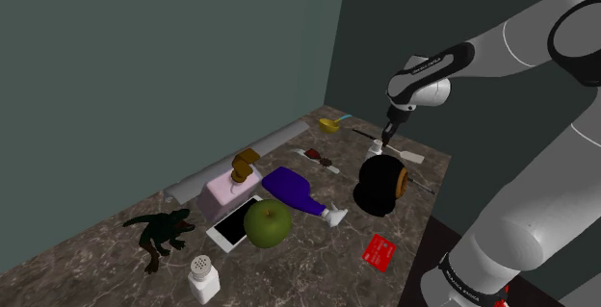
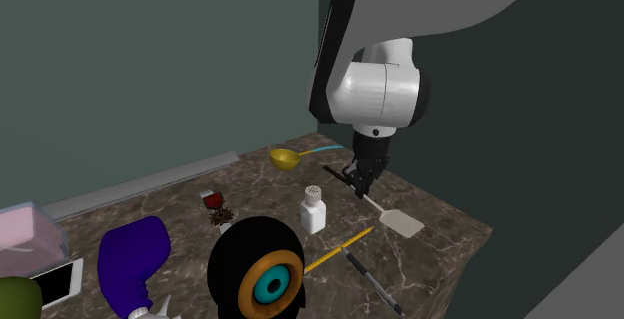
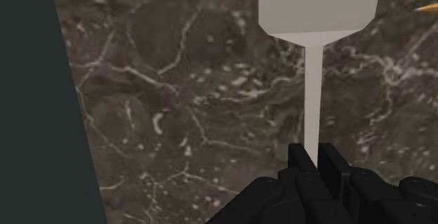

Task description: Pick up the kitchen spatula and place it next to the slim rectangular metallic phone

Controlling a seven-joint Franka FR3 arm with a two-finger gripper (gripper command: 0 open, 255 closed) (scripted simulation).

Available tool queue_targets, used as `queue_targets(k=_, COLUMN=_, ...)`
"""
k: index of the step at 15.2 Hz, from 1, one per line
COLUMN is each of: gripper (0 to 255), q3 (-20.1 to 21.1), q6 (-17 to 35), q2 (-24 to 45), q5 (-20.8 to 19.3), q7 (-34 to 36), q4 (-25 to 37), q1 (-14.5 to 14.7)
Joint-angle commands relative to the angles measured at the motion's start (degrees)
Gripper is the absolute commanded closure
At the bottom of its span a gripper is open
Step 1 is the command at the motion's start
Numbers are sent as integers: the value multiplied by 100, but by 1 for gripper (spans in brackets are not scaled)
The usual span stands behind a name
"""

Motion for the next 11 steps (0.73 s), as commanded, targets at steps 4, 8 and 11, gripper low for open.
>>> queue_targets(k=4, gripper=255, q3=38, q6=-370, q2=-254, q5=-156, q7=128, q4=142, q1=-25)
queue_targets(k=8, gripper=255, q3=79, q6=-701, q2=-455, q5=-260, q7=218, q4=289, q1=-44)
queue_targets(k=11, gripper=255, q3=111, q6=-947, q2=-589, q5=-320, q7=274, q4=412, q1=-56)
